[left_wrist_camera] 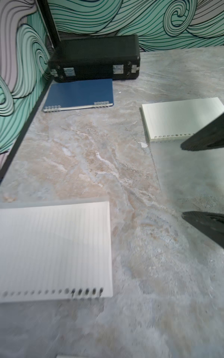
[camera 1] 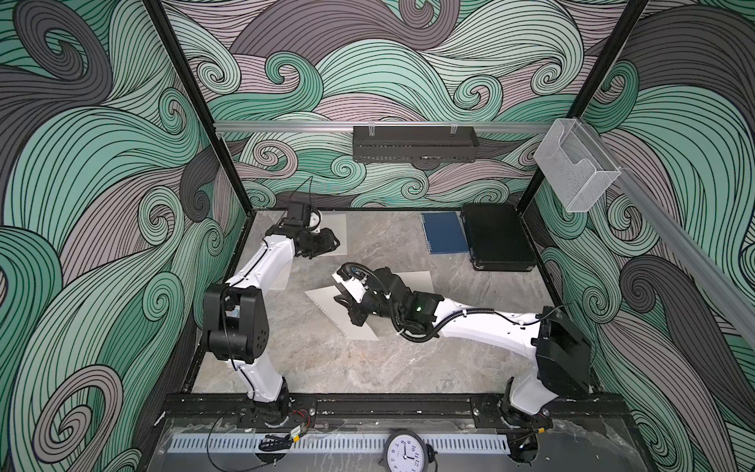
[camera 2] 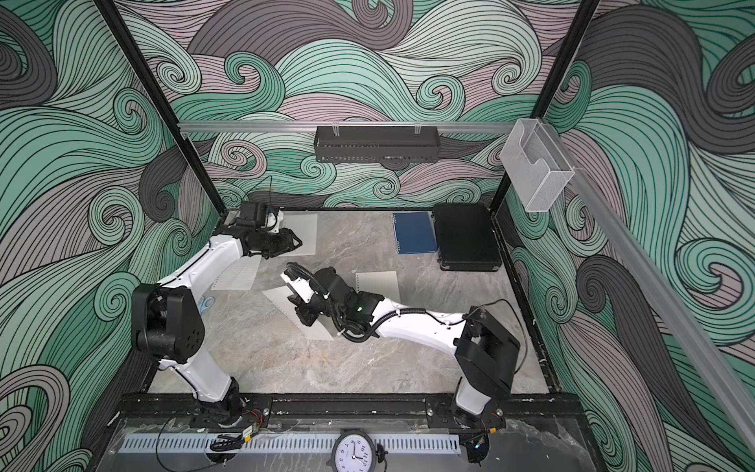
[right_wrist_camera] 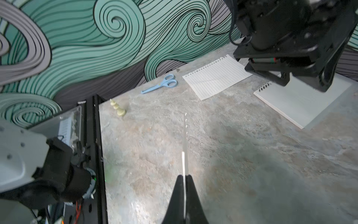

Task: Tear off pages from different notebooks
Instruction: Place the paper at the center of the board.

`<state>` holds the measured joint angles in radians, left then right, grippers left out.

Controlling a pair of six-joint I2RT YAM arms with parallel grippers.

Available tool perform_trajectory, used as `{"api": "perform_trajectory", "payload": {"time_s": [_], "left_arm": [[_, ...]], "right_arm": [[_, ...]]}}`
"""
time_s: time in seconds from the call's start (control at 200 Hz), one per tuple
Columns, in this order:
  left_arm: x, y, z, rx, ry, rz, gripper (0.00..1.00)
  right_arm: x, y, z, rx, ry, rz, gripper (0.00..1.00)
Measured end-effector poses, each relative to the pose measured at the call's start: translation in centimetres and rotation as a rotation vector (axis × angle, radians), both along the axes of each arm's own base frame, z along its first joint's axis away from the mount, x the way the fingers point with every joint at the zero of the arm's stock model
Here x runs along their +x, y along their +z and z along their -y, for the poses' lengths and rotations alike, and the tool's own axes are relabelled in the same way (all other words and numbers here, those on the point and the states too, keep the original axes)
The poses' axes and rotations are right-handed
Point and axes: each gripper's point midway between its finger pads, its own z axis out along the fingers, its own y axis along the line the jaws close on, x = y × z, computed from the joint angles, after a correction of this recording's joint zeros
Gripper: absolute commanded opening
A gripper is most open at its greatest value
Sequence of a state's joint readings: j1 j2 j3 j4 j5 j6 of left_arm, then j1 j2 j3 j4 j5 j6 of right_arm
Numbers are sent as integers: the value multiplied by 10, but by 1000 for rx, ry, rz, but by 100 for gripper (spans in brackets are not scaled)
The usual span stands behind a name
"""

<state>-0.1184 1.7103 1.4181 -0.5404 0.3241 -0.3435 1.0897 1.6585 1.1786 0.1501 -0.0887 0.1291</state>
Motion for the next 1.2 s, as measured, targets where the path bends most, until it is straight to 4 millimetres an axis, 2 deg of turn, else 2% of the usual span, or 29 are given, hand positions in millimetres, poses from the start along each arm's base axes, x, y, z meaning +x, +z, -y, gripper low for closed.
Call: {"api": "perform_trajectory", "payload": {"time_s": [0.13,0.25,0.345,0.525,0.756,0.866,1.046,1.201], "left_arm": [[9,24,-10,19,34,58,52],[7,30,-16,44,59,68,52],[7,30,-20,60,76,65,53],[5,33,-23,66,93,69,53],[2,34,-18,35,91,74,54],[-2,26,-12,20,78,55,54],[-4,26,1,2,48,54,54],[-6,24,5,-4,37,48,54]], "right_arm": [[14,5,-17,85,-66,-67,0],[22,-5,-30,139,-113,-142,0],[28,-25,-39,165,-151,-218,0],[38,-79,-48,166,-247,-368,0],[40,-136,-56,147,-334,-529,0],[37,-147,-71,153,-339,-579,0],[30,-148,-105,207,-313,-672,0],[29,-169,-121,225,-324,-755,0]]}}
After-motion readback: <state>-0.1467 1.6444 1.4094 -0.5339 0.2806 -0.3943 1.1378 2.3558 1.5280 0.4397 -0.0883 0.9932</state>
